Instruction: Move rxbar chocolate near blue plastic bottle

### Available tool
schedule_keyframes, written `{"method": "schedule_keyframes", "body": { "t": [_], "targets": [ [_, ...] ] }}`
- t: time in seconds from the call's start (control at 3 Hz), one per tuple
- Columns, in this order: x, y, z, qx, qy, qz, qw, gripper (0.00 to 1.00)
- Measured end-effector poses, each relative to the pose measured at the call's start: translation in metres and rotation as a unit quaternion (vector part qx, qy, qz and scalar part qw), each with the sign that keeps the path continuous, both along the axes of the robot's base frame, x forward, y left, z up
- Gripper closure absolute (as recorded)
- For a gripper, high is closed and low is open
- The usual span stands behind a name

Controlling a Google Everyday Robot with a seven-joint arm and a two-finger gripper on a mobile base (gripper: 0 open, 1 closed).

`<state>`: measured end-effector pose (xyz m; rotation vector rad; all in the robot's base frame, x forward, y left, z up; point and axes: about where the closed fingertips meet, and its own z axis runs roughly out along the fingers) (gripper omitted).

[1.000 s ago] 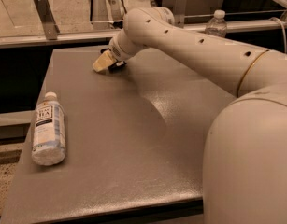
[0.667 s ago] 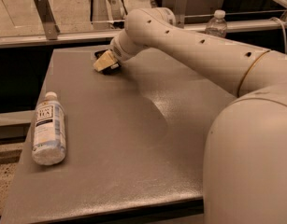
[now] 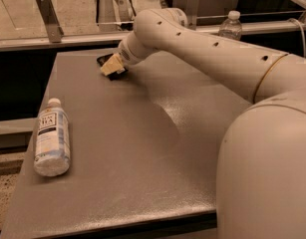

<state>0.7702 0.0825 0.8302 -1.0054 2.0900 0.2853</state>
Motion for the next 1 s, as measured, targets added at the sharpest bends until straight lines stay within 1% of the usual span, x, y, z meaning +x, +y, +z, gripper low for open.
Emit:
{"method": "schedule_keyframes", "body": {
  "t": [1.0],
  "targets": [
    [-0.0001,-0.0001,0.0019,0.000,0.000,0.000,1.0000,1.00]
  ]
}}
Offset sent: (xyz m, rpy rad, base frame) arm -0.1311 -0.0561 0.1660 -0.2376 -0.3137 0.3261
